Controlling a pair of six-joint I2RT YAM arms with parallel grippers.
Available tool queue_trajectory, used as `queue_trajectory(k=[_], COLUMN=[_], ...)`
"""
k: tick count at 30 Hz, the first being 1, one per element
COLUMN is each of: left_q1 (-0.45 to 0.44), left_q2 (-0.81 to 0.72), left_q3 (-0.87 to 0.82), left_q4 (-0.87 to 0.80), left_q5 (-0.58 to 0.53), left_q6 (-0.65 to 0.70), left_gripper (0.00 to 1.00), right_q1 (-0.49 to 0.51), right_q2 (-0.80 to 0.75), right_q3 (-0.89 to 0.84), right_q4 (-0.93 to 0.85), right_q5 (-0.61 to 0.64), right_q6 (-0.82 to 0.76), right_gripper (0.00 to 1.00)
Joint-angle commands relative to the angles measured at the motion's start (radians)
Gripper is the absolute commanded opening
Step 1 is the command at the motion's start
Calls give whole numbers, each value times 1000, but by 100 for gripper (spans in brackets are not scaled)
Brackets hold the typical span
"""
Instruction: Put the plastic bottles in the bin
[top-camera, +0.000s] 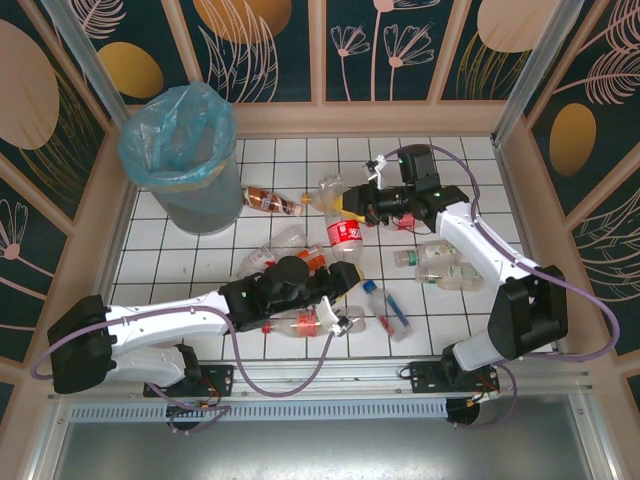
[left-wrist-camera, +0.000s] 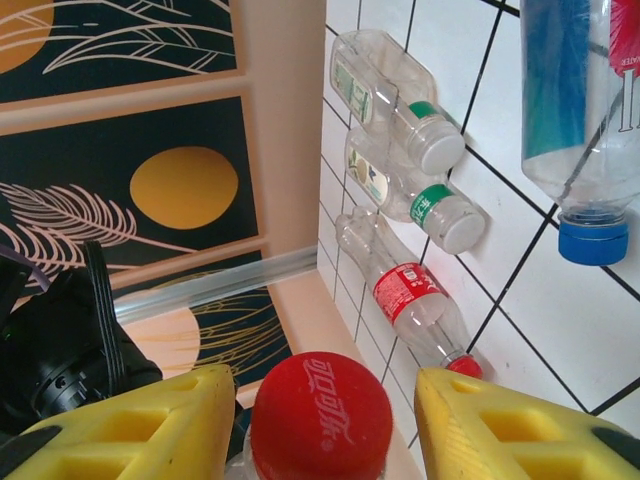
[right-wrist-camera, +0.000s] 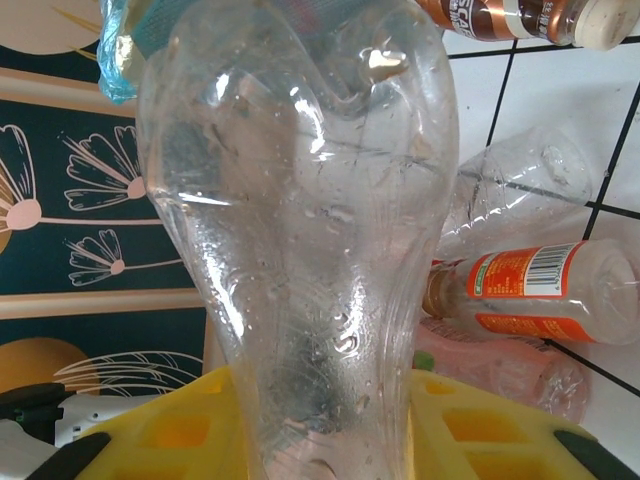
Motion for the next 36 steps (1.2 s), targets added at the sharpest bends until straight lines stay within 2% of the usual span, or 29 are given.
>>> queue_trajectory(k=[1,7,12,14,16,17,19,20,23,26,29,31,34,36], left_q1=[-4,-5,-8,-8,-10,-10,-11,-12,-12,-13,-13,-13,-12,9], left_q2=[12,13,13,12,9,6,-1,-6,-27,-72,-128,-147,-123,-73], left_q3=[32,34,31,31,28,25,23,24,28,43,127,208,359,519], left_q4=[-12,-13,-5,4,21,36,56,59,90,158,155,136,133,82], left_q5=[-18,-11,-8,-13,-21,-27,-30,-32,-45,-42,-48,-100,-321,-524], left_q6=[20,25,27,26,26,26,23,18,-24,-147,-384,-565,-801,-962], left_gripper=[47,38,26,18,9,1,0,0,0,0,0,0,0,0], right_q1=[15,20,21,21,20,20,16,10,-43,-138,-235,-279,-297,-298], right_q2=[-2,-5,-6,-6,-10,-19,-42,-55,-101,-191,-313,-380,-435,-437], right_q3=[15,15,12,16,23,24,22,21,32,27,-19,-44,-54,-57], right_q4=[-2,8,22,21,22,28,45,53,56,64,122,161,182,188], right_q5=[-30,-36,-40,-40,-32,-21,7,28,82,204,327,377,428,420], right_q6=[-2,7,19,19,19,20,32,37,48,54,69,74,64,68], right_gripper=[34,34,36,39,47,56,80,98,99,99,99,99,99,99])
